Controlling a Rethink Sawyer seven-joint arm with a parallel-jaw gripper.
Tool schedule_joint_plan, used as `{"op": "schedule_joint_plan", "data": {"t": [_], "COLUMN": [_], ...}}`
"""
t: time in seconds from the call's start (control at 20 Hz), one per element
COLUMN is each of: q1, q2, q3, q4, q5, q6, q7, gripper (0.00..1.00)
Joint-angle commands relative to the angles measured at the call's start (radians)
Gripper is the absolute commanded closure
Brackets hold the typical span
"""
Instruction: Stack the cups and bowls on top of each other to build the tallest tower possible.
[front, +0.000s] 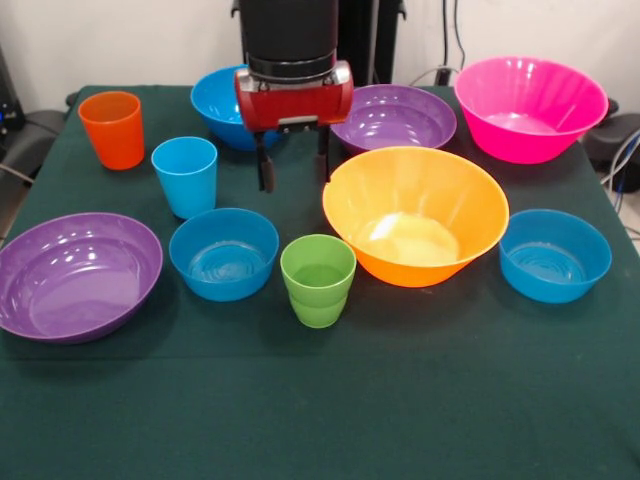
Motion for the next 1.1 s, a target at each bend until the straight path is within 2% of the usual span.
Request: {"op": "schedule_joint_plan", "data": {"t": [0.05, 0.7, 0.95, 1.1], "q1": [0.020, 0.002, -0.014, 0.000], "q2": [0.017, 0.054, 0.069, 0.042], "q3": [-0.003, 0.026, 0.063, 0.065], "q4": [0.079, 0.074, 0.065, 0.041], "q5": [0.038, 0.035, -0.003, -0.057], "q6": [0.000, 0.014, -0.006, 0.010], "q7": [0.129, 0.049, -0.023, -0.084], "gripper": [0.00, 0.00, 0.00, 0.00]}}
